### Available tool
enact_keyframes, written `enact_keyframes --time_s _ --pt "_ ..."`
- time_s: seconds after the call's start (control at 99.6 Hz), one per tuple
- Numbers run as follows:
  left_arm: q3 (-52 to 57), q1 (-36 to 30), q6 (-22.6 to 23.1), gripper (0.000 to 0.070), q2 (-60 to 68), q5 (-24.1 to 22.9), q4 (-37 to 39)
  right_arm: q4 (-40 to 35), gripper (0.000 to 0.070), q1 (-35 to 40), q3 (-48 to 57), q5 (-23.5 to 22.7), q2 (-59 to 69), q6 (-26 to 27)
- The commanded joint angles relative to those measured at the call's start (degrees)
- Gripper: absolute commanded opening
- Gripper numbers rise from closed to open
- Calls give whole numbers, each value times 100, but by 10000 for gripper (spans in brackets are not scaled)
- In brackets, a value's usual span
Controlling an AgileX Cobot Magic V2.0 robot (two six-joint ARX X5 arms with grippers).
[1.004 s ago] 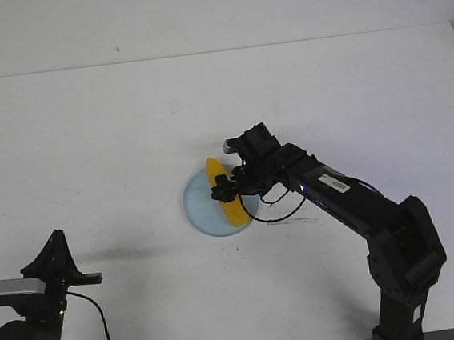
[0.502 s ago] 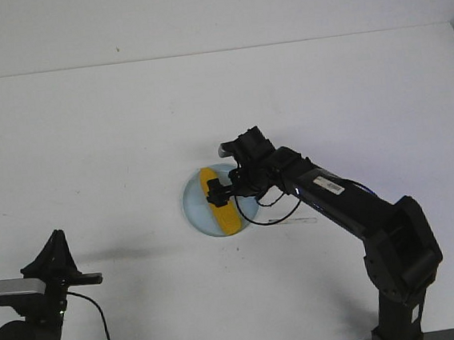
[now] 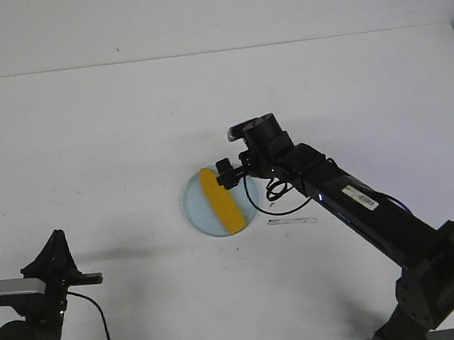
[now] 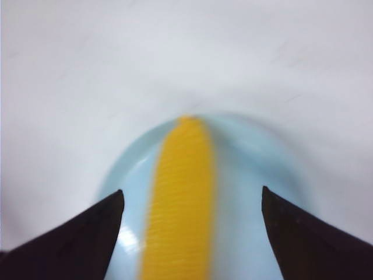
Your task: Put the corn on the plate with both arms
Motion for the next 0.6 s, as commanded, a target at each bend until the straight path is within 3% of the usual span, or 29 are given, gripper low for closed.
enact_keyframes --time_s 0.0,0.09,0.171,0.412,0.592 --pt "42 4 50 2 -9 -4 52 166 286 -15 -120 599 -151 -669" --pt "42 4 50 2 -9 -4 52 514 99 -177 -531 911 -459 -911" --pt "42 4 50 2 -7 -4 52 957 15 -365 -1012 909 -798 -955" --pt "42 4 50 2 -9 -4 52 2356 13 -1228 -2785 894 -2159 -955" --pt "42 4 50 2 -9 -4 52 2846 13 -2020 -3847 901 -3097 -955"
